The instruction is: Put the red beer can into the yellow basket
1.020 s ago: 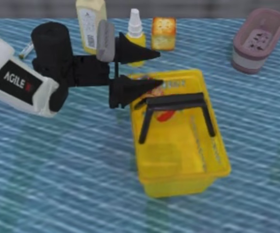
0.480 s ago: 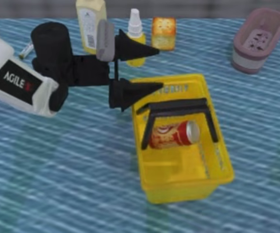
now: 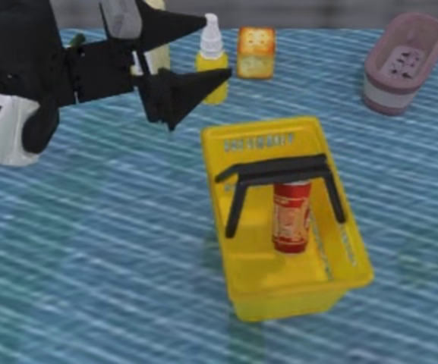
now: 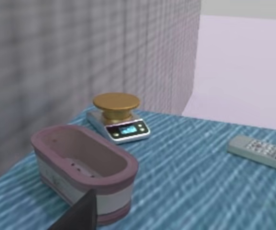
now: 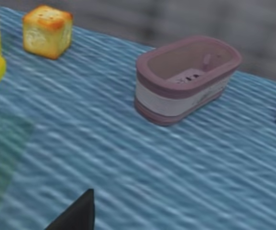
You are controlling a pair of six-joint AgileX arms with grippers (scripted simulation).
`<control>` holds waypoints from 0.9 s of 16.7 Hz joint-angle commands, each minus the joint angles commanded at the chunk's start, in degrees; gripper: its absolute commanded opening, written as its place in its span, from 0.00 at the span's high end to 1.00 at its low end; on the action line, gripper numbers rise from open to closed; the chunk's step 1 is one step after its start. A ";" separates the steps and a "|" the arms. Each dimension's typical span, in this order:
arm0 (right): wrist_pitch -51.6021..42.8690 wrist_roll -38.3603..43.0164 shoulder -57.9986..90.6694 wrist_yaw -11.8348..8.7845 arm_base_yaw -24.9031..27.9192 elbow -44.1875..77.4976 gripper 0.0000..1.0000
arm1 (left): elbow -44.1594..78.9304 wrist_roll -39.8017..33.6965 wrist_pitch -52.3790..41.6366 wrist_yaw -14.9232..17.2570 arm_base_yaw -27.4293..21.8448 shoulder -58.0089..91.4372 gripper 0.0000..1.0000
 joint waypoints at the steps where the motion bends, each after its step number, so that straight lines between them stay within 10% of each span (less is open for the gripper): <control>1: -3.31 -2.28 4.67 0.00 1.51 4.57 0.00 | -2.24 -0.61 -2.30 -2.68 0.84 -4.51 0.00; 15: -56.24 -38.51 84.70 1.24 24.55 82.29 0.00 | -46.65 -2.41 -41.84 -46.62 12.61 -86.51 0.00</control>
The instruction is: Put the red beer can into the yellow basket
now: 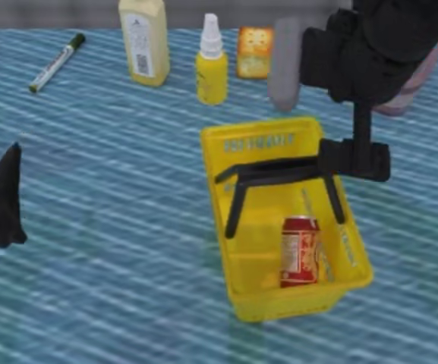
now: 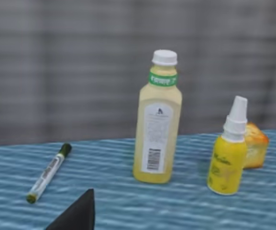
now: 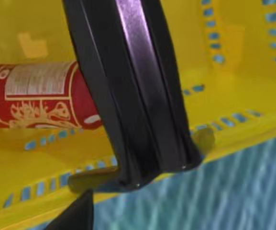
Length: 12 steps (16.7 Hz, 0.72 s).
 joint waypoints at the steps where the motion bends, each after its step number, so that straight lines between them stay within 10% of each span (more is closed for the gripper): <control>1: -2.84 -1.96 4.29 0.01 1.30 4.26 0.00 | -2.60 0.47 -1.94 -2.61 0.57 -5.08 0.00; 6: -12.92 -8.96 19.16 -0.10 6.07 18.62 0.00 | -11.44 2.79 -8.03 -12.19 2.43 -21.77 0.00; 12: -14.71 -10.22 21.68 -0.16 6.95 20.94 0.00 | -13.03 3.38 -8.99 -14.06 2.73 -24.61 0.00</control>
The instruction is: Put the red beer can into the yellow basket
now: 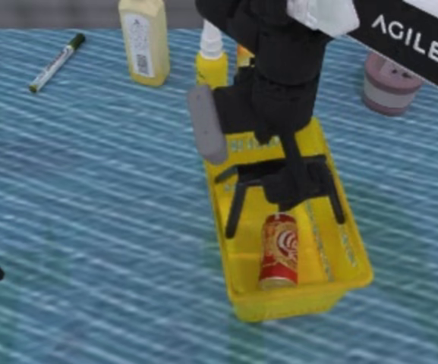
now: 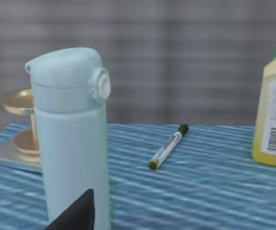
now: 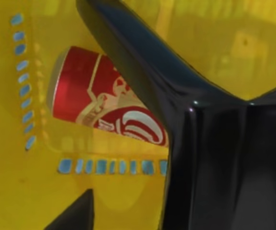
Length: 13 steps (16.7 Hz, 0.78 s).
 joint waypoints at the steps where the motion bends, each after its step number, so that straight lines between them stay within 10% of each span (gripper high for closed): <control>1: -0.01 -0.03 0.15 0.01 -0.19 0.07 0.00 | 0.00 0.00 0.00 0.00 0.00 0.00 0.00; 11: 5.05 0.03 -0.80 -0.01 0.04 -5.85 0.00 | 0.00 0.00 0.00 0.00 0.00 0.00 0.00; 13: 5.05 0.03 -0.80 -0.01 0.04 -5.85 0.15 | 0.00 0.00 0.00 0.00 0.00 0.00 0.00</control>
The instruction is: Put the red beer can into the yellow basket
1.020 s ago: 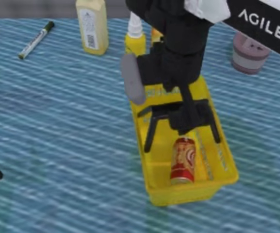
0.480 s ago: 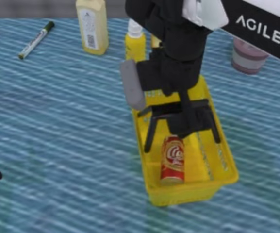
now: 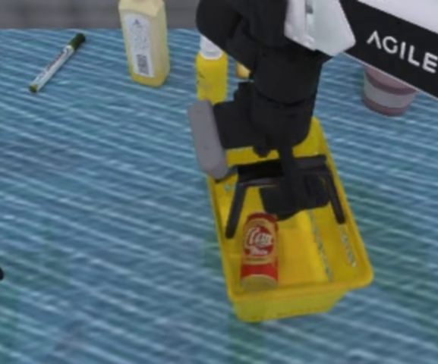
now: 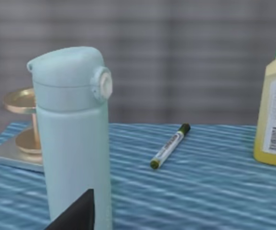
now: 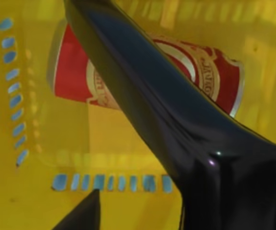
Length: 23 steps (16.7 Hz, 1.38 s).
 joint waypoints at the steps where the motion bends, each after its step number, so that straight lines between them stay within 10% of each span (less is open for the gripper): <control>1: 0.00 0.00 0.00 0.00 0.00 0.00 0.23 | 0.00 0.00 0.00 0.00 0.00 0.00 0.00; 11: 0.00 0.00 0.00 0.00 0.00 0.00 0.98 | 0.00 0.00 0.00 0.00 0.00 0.00 0.00; 23: 0.00 0.00 0.00 0.00 0.00 0.00 1.00 | 0.00 0.00 0.00 0.00 0.00 0.00 0.00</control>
